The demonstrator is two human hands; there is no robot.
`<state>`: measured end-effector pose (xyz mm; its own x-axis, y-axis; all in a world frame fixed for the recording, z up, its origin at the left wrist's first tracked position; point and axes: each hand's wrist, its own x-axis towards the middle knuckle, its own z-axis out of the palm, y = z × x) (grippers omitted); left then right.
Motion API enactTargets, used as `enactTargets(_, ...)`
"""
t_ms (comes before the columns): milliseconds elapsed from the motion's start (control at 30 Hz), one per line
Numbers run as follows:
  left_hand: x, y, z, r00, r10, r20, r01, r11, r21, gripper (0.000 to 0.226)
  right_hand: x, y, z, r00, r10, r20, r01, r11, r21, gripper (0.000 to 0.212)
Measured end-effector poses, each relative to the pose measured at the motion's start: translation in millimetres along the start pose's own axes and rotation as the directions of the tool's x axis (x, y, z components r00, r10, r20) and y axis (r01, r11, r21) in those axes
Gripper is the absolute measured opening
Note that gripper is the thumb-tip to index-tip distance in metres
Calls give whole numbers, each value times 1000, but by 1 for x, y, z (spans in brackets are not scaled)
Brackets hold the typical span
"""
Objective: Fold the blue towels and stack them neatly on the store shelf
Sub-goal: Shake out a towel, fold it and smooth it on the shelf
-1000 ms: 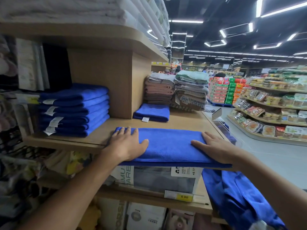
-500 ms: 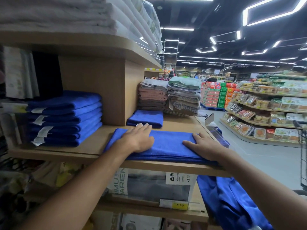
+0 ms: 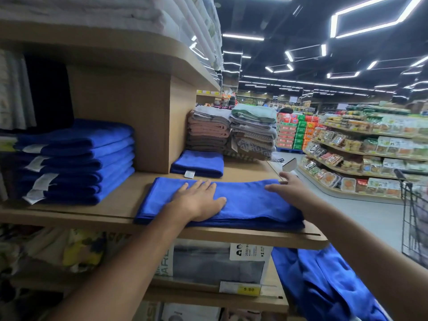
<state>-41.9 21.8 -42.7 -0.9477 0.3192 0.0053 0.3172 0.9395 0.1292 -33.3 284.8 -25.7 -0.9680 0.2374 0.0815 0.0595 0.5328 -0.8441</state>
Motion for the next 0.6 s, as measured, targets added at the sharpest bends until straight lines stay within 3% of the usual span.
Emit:
enactTargets(100,1,-1,2,1000,3,-18,-3,1000,-11,73,-5,-11,-15,952,250,176,-291,915,279,54)
enactTargets(200,1,-1,2,1000,8,-21,-8,1000,-10,73,-15,-15,-23,882,309,355,-421,855,303,45)
enactTargets(300,2,-1,2,1000,7,-16,-7,1000,-11,73,-17,-18,-22,860,298,415,-442,841,312,44)
enactTargets(367,2,0,3,1000,2,-17,-2,1000,-8,73,-15,-25,-23,893,269,360,-401,839,367,40)
enactTargets(467,3,7,4,999,6,-42,-6,1000,0,72,-11,-46,-31,932,162,325,-309,822,478,38)
enactTargets(600,7,34,11,995,45,-86,-49,998,-42,68,-10,-89,-39,930,20,368,-216,837,502,42)
